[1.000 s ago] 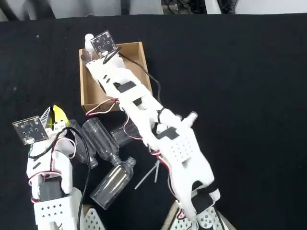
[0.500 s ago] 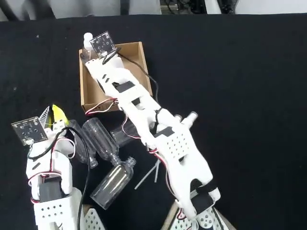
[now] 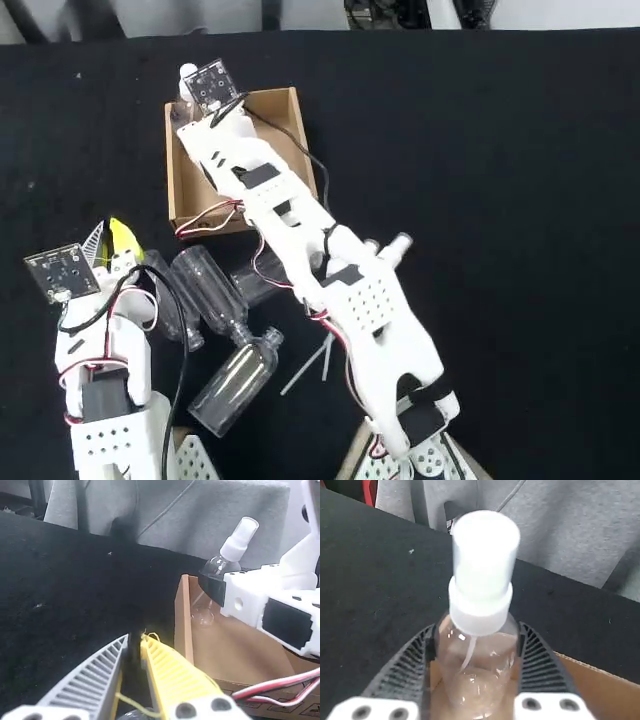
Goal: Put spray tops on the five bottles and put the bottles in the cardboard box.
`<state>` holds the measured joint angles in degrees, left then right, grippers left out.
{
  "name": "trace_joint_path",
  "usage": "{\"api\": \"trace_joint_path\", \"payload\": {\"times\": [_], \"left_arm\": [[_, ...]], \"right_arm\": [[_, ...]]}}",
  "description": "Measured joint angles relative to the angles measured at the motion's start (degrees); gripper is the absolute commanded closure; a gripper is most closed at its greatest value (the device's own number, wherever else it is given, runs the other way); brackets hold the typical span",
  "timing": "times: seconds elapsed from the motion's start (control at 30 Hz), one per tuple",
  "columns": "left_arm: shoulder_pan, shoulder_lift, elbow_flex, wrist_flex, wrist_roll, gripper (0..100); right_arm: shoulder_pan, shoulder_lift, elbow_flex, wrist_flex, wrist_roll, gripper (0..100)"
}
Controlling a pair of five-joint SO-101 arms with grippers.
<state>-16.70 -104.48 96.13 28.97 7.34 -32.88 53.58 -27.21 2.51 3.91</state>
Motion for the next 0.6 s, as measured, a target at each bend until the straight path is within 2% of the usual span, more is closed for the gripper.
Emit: {"api": "trace_joint_path", "payload": {"times": [0.23, 0.4, 0.6], "left_arm": [[0.1, 0.0, 0.0, 0.0, 0.0, 96], [0.1, 0.0, 0.0, 0.0, 0.0, 96], [0.1, 0.1, 0.0, 0.0, 0.0, 96]], "right_arm": [[0.0, 0.0, 0.0, 0.3, -0.1, 86.3], [0.0, 0.0, 0.0, 0.3, -0.1, 79.9], [0.0, 0.2, 0.1, 0.8, 0.0, 79.9]]}}
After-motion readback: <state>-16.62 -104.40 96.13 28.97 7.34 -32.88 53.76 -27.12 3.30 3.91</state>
